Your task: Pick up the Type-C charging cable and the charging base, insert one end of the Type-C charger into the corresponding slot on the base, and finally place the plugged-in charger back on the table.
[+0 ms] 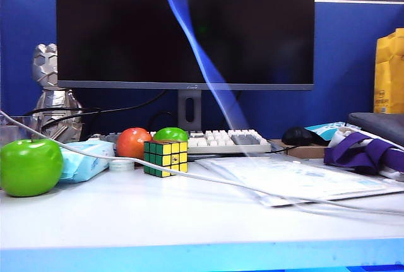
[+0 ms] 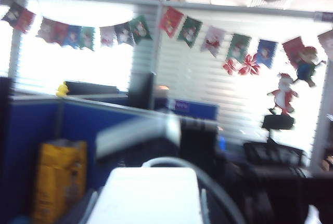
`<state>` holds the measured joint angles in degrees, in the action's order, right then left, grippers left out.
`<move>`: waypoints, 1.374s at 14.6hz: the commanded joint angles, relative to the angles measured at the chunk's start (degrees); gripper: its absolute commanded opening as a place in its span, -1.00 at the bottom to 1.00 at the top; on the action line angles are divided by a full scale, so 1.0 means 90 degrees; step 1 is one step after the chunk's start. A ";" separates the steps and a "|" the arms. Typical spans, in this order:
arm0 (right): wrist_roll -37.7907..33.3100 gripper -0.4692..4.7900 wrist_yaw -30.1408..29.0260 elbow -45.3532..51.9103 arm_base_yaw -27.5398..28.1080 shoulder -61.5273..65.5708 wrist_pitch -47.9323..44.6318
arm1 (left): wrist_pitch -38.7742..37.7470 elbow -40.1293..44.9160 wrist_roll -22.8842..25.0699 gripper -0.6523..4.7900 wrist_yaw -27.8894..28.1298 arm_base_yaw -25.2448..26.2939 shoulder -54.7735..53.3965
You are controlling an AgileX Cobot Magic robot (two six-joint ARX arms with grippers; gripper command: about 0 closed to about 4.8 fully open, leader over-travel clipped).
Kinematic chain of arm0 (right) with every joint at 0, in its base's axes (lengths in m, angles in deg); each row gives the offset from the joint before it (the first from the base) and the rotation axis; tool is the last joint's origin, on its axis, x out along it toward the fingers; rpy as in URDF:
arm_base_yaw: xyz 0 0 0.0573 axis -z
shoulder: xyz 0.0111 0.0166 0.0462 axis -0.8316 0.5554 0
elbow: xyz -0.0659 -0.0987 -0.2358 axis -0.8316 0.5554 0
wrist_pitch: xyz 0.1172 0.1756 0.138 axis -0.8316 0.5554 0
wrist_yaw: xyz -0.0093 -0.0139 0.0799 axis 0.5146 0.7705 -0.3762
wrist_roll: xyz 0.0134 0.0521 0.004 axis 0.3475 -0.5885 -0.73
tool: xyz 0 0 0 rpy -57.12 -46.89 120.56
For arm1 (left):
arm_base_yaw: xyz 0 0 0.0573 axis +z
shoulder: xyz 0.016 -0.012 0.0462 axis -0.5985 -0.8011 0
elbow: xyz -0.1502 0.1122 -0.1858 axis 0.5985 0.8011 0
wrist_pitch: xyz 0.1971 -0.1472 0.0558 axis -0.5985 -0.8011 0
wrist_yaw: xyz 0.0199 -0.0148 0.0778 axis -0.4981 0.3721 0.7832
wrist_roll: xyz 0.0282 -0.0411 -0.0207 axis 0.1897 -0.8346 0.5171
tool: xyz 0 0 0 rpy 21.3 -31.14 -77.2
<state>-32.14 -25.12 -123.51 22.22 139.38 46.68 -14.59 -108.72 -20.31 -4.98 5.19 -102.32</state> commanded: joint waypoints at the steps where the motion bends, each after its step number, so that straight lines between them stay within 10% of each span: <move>1: 0.0022 0.46 0.0024 -0.0041 0.0345 -0.0170 0.0063 | 0.0000 -0.0058 0.0294 -0.78 0.0131 -0.0007 0.0051; 5: 0.2042 0.46 0.1926 -0.0046 0.1421 -0.0797 0.3203 | -0.1226 -0.0056 0.0896 -0.78 0.1093 0.0066 -0.0185; 11: 0.2567 0.44 0.4286 -0.0044 0.1688 -0.1336 0.3458 | -0.2382 -0.0056 0.1486 -0.78 0.1600 0.0046 -0.1229; 20: 0.2467 0.20 0.4306 -0.0056 0.1722 -0.1598 0.3271 | -0.2033 -0.0056 0.2084 -0.78 0.1625 0.0034 -0.4289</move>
<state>-9.86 14.09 -123.68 37.67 125.33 76.89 -34.54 -108.92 -2.16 9.73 5.58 -139.98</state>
